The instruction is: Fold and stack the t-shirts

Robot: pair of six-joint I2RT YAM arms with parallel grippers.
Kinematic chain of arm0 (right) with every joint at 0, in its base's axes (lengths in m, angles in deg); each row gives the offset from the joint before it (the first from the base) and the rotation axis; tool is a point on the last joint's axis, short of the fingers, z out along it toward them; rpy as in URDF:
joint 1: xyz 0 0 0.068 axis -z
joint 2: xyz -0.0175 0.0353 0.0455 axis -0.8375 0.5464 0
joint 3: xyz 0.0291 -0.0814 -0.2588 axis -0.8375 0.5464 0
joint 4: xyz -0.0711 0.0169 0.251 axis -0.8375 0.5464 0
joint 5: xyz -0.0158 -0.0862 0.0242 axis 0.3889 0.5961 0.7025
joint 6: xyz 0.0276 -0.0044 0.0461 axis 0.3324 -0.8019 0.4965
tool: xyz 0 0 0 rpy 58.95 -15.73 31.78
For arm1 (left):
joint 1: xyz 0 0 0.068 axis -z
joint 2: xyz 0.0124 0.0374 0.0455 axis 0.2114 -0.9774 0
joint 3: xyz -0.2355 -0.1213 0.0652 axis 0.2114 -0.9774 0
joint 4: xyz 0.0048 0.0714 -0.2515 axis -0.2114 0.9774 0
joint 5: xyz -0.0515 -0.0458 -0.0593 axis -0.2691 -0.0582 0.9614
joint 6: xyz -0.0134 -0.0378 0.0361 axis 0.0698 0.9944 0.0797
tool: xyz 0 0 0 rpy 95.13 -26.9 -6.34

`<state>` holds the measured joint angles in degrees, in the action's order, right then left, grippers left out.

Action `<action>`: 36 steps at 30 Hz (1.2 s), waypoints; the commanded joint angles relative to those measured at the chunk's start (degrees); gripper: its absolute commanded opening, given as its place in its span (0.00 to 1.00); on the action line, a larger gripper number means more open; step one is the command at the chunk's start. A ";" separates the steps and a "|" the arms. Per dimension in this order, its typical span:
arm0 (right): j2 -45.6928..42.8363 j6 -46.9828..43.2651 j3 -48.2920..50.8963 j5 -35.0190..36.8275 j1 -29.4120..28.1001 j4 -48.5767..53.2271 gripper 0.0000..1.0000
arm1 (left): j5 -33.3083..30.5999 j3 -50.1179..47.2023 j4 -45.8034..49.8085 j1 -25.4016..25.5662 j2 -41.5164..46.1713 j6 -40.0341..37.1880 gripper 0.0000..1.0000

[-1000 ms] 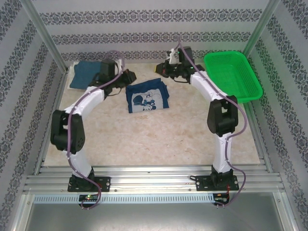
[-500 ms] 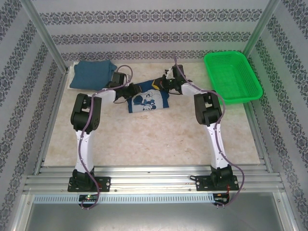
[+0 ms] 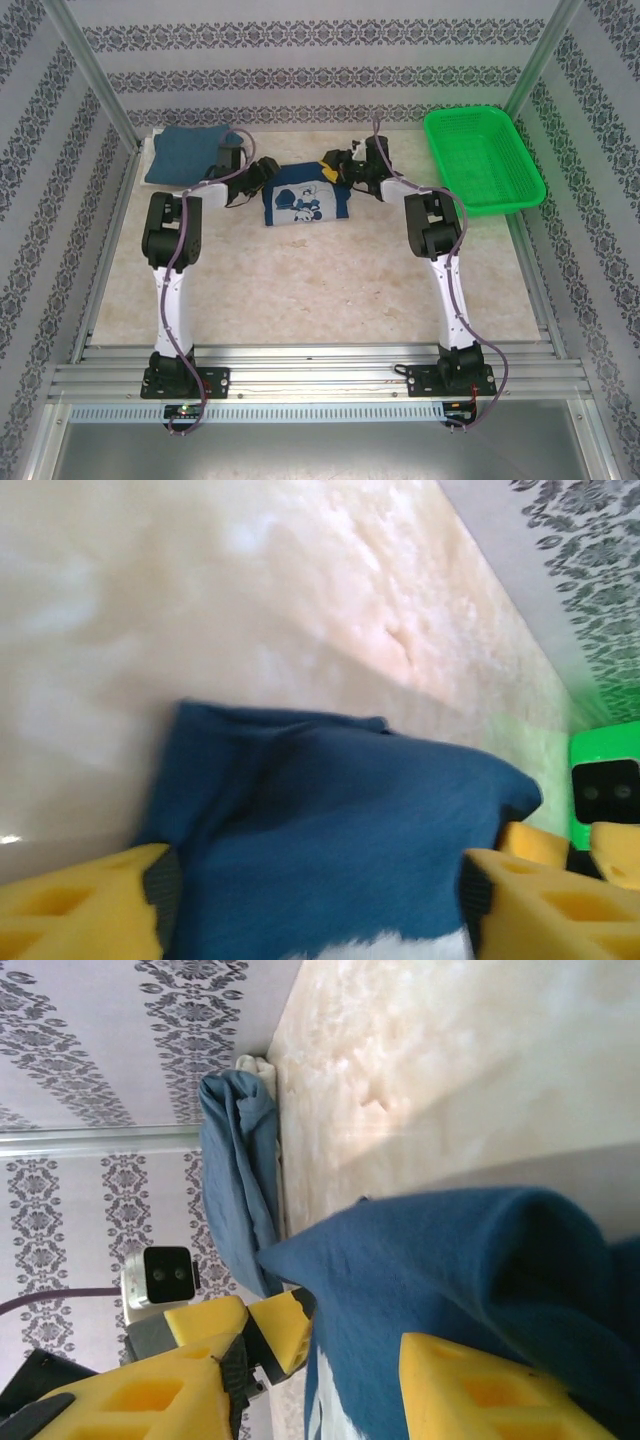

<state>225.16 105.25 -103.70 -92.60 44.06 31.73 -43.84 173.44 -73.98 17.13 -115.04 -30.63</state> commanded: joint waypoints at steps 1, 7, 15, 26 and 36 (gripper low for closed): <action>-8.92 -3.69 5.13 -0.50 1.04 -2.14 0.48 | -0.46 -2.14 -0.23 -0.79 9.50 -0.19 0.99; -18.62 -19.37 11.16 3.20 1.09 16.81 0.53 | -3.25 -5.68 18.16 -0.59 18.88 -9.16 1.00; -19.21 -30.50 9.09 7.25 -0.77 31.48 0.53 | -11.11 -8.57 22.93 1.79 16.15 -17.63 0.95; -24.45 -30.58 16.93 6.36 -1.40 27.64 0.52 | -18.39 5.39 30.20 6.26 4.65 -21.51 0.92; -31.71 -31.02 25.76 5.52 -0.76 24.48 0.52 | -27.35 20.11 43.74 9.33 -6.08 -24.38 0.84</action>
<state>196.40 75.70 -79.92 -86.74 43.17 58.46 -68.02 192.28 -37.55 25.31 -119.00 -53.12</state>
